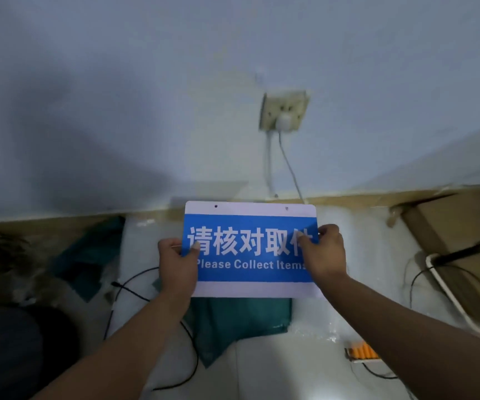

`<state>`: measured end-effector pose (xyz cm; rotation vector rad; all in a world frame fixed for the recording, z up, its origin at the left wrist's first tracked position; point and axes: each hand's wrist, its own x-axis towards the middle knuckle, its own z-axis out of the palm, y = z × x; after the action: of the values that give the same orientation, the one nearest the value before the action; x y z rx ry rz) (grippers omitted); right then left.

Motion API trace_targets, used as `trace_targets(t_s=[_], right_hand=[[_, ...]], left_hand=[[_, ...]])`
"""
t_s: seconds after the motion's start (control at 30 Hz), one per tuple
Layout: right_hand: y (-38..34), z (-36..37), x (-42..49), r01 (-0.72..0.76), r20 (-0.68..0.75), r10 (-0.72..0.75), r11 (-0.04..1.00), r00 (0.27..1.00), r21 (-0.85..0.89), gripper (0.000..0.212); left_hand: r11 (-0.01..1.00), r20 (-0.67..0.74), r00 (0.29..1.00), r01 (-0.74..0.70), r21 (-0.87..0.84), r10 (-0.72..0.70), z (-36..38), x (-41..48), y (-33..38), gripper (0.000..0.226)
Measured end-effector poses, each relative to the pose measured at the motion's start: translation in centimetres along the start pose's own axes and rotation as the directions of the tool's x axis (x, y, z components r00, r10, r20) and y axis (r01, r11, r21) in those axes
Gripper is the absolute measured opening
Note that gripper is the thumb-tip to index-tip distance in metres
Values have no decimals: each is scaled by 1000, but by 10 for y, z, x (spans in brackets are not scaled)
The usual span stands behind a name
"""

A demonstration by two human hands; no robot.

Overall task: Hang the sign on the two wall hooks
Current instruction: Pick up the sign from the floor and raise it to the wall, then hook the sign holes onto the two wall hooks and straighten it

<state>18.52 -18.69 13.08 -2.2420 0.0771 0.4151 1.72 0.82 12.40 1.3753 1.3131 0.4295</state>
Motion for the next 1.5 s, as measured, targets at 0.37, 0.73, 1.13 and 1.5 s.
trace_targets(t_s=[0.37, 0.73, 1.13, 1.5], right_hand=[[-342, -270, -158, 158, -68, -155, 986, 986, 55, 40], [-626, -459, -252, 518, -273, -457, 826, 847, 224, 53], [-774, -571, -264, 778, -413, -670, 599, 617, 190, 68], [-861, -612, -249, 842, -502, -696, 523, 513, 134, 84]], left_hand=[[989, 49, 993, -104, -106, 110, -147, -189, 374, 40], [835, -12, 855, -510, -207, 519, -242, -294, 701, 48], [592, -281, 658, -752, -290, 699, -261, -350, 877, 41], [469, -345, 517, -856, -219, 783, -269, -349, 996, 36]])
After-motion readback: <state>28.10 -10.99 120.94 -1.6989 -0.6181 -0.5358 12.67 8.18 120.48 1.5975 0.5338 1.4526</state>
